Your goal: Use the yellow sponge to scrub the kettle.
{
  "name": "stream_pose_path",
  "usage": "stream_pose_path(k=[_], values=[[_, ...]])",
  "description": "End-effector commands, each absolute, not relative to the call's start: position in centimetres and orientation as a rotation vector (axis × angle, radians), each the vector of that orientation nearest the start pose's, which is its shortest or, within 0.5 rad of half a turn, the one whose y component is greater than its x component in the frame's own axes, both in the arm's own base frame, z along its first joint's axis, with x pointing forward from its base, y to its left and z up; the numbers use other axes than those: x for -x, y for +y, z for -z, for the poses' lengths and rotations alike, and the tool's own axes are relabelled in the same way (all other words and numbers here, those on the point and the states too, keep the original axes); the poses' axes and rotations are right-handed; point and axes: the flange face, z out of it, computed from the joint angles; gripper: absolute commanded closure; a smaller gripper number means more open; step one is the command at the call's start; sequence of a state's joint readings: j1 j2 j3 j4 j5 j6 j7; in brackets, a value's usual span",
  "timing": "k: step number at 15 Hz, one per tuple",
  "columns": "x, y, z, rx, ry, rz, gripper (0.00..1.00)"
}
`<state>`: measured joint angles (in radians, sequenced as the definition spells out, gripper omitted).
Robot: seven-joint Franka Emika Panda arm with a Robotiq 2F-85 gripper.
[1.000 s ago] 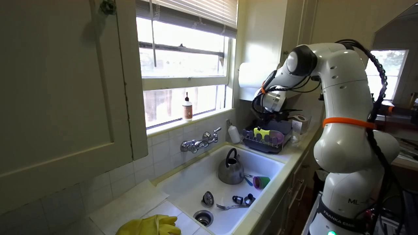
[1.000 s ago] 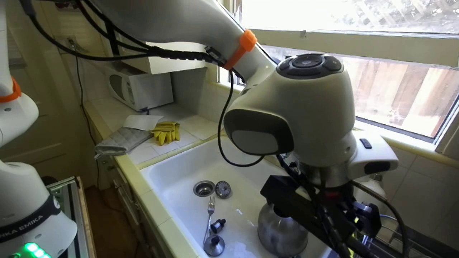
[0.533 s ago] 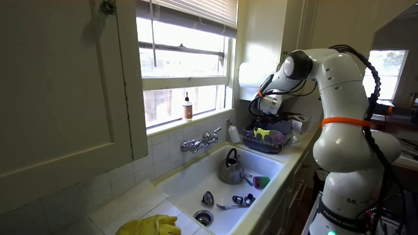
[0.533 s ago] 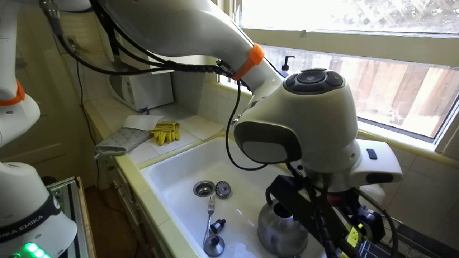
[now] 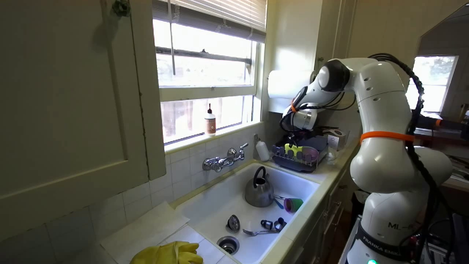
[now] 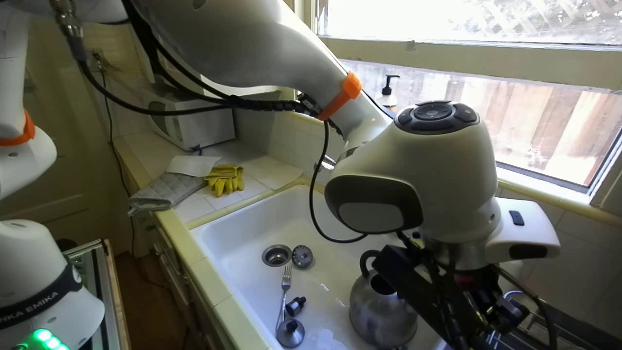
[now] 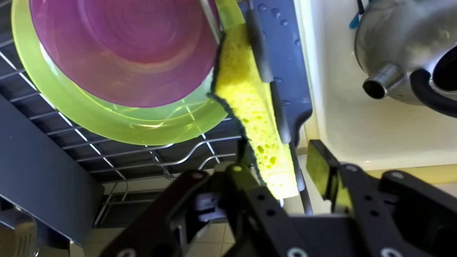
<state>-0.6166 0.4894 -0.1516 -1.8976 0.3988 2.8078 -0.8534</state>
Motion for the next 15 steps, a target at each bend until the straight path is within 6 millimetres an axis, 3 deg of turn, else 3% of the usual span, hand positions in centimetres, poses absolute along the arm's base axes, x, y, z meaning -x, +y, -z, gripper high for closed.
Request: stream_pose_path(k=[1,3,4,9,15], values=[[-47.3,-47.9,-28.5,3.288,0.377,0.643,0.84],[-47.2,-48.2,-28.5,3.301,0.367,0.629,0.98],[-47.2,-48.3,-28.5,3.305,0.364,0.622,1.0],[-47.0,-48.5,-29.5,3.285,0.405,0.628,0.99],[-46.0,-48.5,-32.7,3.24,0.459,0.689,0.99]])
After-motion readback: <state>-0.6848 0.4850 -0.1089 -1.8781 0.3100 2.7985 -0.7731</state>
